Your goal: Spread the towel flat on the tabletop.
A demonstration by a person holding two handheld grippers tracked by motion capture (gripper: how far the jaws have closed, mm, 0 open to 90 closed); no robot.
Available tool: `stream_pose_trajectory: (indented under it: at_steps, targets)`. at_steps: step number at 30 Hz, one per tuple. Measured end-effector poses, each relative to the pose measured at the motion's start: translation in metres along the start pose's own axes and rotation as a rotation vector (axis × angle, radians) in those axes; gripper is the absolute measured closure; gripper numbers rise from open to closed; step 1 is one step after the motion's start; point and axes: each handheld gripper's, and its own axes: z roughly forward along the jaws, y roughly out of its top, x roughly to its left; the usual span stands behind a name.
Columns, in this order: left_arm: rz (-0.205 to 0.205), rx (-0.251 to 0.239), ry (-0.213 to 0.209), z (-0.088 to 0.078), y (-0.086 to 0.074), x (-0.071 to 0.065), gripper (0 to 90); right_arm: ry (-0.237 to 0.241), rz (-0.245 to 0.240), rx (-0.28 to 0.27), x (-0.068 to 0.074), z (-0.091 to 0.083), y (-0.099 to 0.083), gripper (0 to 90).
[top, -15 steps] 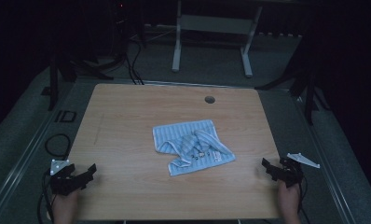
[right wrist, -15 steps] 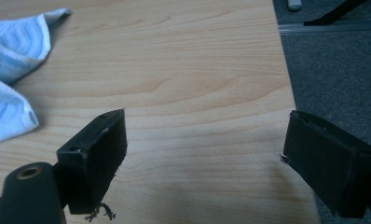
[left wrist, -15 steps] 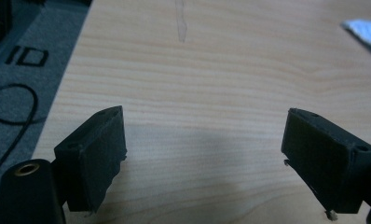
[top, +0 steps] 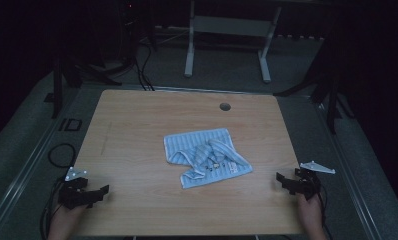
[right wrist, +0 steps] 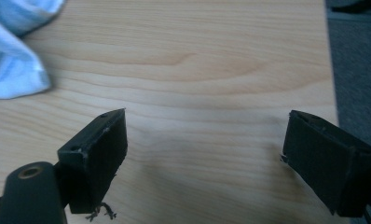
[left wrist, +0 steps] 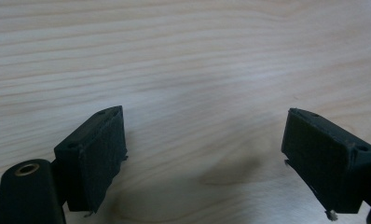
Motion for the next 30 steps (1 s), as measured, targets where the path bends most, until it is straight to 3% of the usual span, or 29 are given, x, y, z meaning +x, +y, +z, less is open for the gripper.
stream_pose_trajectory:
  at_steps: [2, 5, 6, 7, 10, 12, 13, 17, 20, 21, 23, 25, 26, 30]
  targets:
    - [0.046, 0.039, 0.007, 0.002, 0.002, -0.006, 13.8, 0.01, -0.03, 0.018, 0.002, -0.001, 0.003, 13.9]
    - [0.074, 0.069, 0.01, 0.002, 0.006, -0.01, 13.0, 0.059, -0.094, 0.079, 0.005, -0.001, 0.008, 14.8]
    - [0.074, 0.069, 0.01, 0.002, 0.006, -0.01, 13.0, 0.059, -0.094, 0.079, 0.005, -0.001, 0.008, 14.8]
    - [0.058, 0.048, 0.002, -0.001, 0.009, -0.01, 13.0, 0.098, -0.127, 0.123, 0.006, 0.0, 0.011, 14.9]
    - [0.055, 0.065, 0.005, -0.005, 0.014, -0.012, 13.1, 0.102, -0.166, 0.163, 0.009, 0.0, 0.014, 14.9]
    - [0.062, 0.08, 0.012, -0.006, 0.015, -0.013, 13.1, 0.101, -0.172, 0.174, 0.009, 0.0, 0.015, 14.9]
    - [0.072, 0.099, 0.015, -0.006, 0.018, -0.016, 13.1, 0.099, -0.179, 0.212, 0.011, -0.001, 0.021, 14.8]
    - [0.118, 0.171, 0.021, -0.007, 0.027, -0.026, 13.1, 0.11, -0.193, 0.236, 0.015, -0.001, 0.029, 14.8]
    - [0.146, 0.211, 0.022, -0.006, 0.034, -0.037, 13.1, 0.151, -0.206, 0.33, 0.022, 0.004, 0.041, 14.8]
    - [0.146, 0.211, 0.022, -0.006, 0.034, -0.037, 13.1, 0.151, -0.206, 0.33, 0.022, 0.004, 0.041, 14.8]
    - [0.173, 0.24, 0.051, -0.005, 0.037, -0.042, 13.1, 0.156, -0.242, 0.378, 0.028, 0.007, 0.045, 13.5]
    - [0.189, 0.247, 0.052, -0.005, 0.039, -0.044, 13.1, 0.173, -0.253, 0.396, 0.031, 0.008, 0.047, 12.5]
    - [0.2, 0.258, 0.039, -0.004, 0.042, -0.049, 13.1, 0.192, -0.279, 0.423, 0.04, 0.009, 0.054, 12.3]
    - [0.221, 0.27, 0.034, -0.001, 0.046, -0.057, 13.1, 0.229, -0.285, 0.424, 0.045, 0.009, 0.061, 12.5]
